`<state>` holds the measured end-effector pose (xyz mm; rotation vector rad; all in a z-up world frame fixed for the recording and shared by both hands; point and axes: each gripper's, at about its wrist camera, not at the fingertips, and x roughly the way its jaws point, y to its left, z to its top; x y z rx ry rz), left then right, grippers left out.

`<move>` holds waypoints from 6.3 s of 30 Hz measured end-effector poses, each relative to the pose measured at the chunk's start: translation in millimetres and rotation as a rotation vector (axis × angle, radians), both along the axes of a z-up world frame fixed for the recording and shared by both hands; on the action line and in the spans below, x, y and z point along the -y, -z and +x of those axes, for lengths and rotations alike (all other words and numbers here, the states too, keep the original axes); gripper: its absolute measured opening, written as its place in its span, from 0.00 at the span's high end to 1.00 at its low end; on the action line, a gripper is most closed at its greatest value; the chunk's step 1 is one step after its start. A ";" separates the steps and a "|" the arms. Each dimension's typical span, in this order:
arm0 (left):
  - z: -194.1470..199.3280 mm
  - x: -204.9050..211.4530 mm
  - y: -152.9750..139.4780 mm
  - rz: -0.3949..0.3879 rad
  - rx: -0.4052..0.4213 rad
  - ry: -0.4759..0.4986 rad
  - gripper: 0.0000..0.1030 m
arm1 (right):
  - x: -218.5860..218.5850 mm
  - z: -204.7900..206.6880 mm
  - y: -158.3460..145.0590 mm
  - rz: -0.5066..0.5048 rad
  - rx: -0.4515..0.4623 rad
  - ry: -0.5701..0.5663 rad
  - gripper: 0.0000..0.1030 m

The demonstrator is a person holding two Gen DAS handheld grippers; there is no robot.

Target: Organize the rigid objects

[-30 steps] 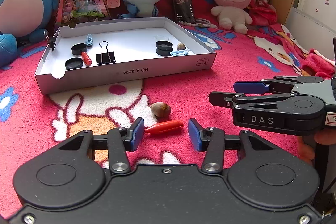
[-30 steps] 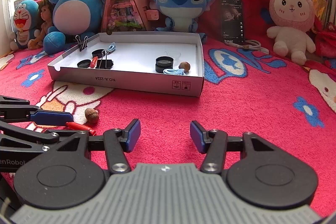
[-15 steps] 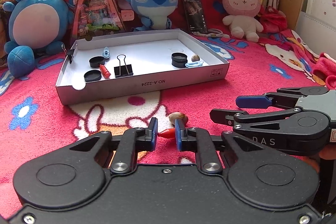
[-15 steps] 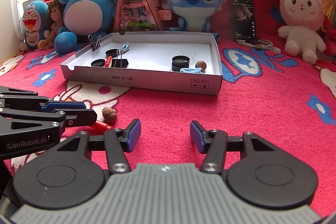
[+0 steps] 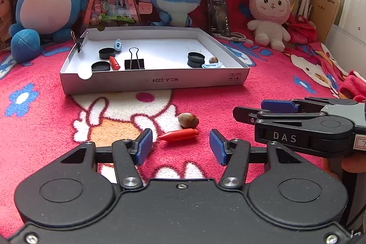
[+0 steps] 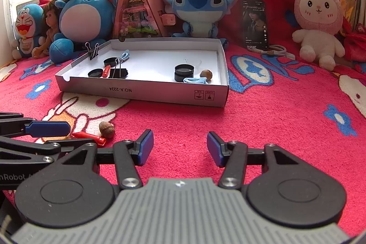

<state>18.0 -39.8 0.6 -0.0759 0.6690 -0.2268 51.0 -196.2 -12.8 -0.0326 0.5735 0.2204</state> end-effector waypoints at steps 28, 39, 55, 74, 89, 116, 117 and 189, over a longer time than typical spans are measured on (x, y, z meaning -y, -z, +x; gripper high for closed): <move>15.4 -42.0 -13.7 0.087 0.091 -0.189 0.59 | -50.7 -3.8 6.3 0.029 0.008 -0.146 0.36; 31.5 -49.8 -15.9 0.077 0.078 -0.179 0.59 | -64.1 8.4 4.1 0.055 -0.031 -0.119 0.79; 80.1 -58.9 -35.4 0.079 0.094 -0.193 0.59 | -50.5 46.0 -23.9 0.078 0.018 -0.031 0.79; 144.6 -69.1 -25.4 0.076 0.039 -0.198 0.59 | -34.8 123.0 -29.1 0.143 -0.080 0.047 0.79; 155.4 -65.8 -11.3 0.091 0.011 -0.208 0.59 | -41.5 134.9 -14.5 0.104 -0.112 0.071 0.79; 154.1 -62.8 -11.3 0.074 0.024 -0.204 0.45 | -47.5 129.4 -12.0 0.046 -0.079 0.073 0.64; 153.1 -62.8 -12.6 0.072 0.026 -0.203 0.45 | -47.8 128.7 -12.9 0.044 -0.075 0.072 0.59; 72.5 -62.6 2.4 0.105 0.013 -0.200 0.08 | -27.8 60.3 3.8 -0.034 -0.039 0.138 0.00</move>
